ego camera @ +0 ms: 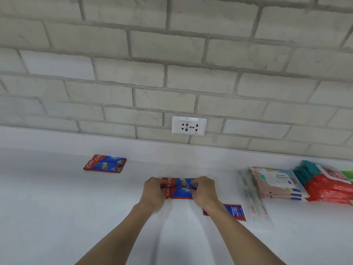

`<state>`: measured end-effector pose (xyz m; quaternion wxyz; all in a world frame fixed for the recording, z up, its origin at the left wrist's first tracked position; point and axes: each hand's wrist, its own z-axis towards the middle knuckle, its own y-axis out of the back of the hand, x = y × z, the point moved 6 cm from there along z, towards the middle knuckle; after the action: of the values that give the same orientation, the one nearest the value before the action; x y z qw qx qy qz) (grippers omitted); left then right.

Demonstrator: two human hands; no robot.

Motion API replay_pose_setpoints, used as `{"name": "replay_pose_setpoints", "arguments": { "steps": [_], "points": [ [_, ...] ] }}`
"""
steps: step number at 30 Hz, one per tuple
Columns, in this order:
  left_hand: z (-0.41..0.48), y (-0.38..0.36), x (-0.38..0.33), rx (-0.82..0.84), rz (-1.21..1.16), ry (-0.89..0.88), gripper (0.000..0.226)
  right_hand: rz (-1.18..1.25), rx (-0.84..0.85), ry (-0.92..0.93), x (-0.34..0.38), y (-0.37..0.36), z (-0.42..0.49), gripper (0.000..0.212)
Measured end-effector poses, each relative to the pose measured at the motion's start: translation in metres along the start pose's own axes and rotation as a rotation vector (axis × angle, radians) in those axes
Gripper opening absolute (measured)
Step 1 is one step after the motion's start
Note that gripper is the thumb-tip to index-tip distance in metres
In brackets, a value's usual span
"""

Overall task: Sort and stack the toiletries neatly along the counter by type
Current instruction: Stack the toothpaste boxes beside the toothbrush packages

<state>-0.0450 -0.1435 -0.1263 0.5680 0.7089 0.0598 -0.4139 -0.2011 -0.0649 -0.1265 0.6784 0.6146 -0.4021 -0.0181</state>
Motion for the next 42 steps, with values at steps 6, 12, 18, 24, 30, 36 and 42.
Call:
{"name": "replay_pose_setpoints", "arguments": {
  "steps": [6, 12, 18, 24, 30, 36, 42],
  "points": [
    [-0.004, 0.031, 0.037, -0.028, -0.017, 0.047, 0.029, 0.007, 0.019, 0.019, 0.040, -0.029, -0.001, 0.035],
    [-0.008, 0.064, 0.076, -0.066, -0.064, 0.089, 0.030, 0.024, 0.036, 0.033, 0.081, -0.060, -0.005, 0.028],
    [-0.009, 0.097, 0.117, -0.107, -0.099, 0.147, 0.030, 0.033, 0.051, 0.047, 0.124, -0.089, -0.010, 0.020],
    [-0.011, 0.132, 0.162, -0.128, -0.121, 0.183, 0.031, 0.077, 0.047, 0.053, 0.169, -0.120, -0.015, 0.019],
    [-0.010, 0.163, 0.199, -0.152, -0.131, 0.200, 0.028, 0.106, 0.025, 0.077, 0.209, -0.144, -0.021, 0.018],
    [-0.003, 0.181, 0.214, -0.152, -0.129, 0.179, 0.027, 0.105, 0.001, 0.078, 0.230, -0.156, -0.019, 0.022],
    [0.007, 0.188, 0.220, -0.156, -0.107, 0.151, 0.027, 0.152, -0.026, 0.012, 0.237, -0.159, -0.012, 0.023]
  ]
}}
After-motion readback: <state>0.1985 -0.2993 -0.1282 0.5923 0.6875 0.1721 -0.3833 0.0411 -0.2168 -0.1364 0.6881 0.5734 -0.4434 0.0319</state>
